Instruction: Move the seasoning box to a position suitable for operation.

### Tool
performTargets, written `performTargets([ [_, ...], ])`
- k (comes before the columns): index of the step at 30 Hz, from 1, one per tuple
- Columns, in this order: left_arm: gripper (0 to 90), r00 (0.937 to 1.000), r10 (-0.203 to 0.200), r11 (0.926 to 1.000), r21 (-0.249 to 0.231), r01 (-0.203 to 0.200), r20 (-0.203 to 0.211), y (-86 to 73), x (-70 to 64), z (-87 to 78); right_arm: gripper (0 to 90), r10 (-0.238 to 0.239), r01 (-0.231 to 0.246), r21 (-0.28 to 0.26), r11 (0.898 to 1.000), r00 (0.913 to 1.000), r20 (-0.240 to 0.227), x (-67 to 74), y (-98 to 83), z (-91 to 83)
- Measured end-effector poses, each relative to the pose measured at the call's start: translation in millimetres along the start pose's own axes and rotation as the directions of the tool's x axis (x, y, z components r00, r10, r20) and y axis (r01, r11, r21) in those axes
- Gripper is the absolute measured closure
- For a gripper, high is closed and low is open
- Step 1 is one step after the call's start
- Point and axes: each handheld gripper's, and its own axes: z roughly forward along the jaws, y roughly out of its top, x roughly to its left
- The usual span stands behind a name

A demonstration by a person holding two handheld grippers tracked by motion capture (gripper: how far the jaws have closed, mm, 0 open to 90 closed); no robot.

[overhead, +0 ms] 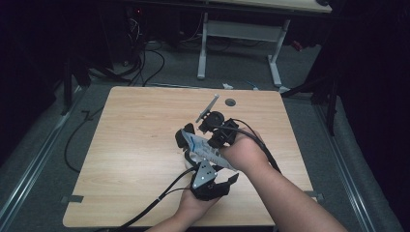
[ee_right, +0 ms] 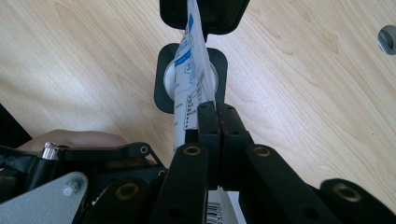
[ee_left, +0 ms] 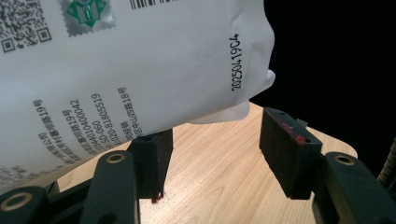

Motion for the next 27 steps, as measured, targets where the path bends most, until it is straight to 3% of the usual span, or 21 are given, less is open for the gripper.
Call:
performTargets([
  [27,44.9,1.0000,0.006,1.0000,0.004,-0.006,-0.007,-6.1,4.9,-2.6,89.8,0.004,-0.004,0.004,1.000,0.9999,-0.012,0.2,-3.0,3.9],
])
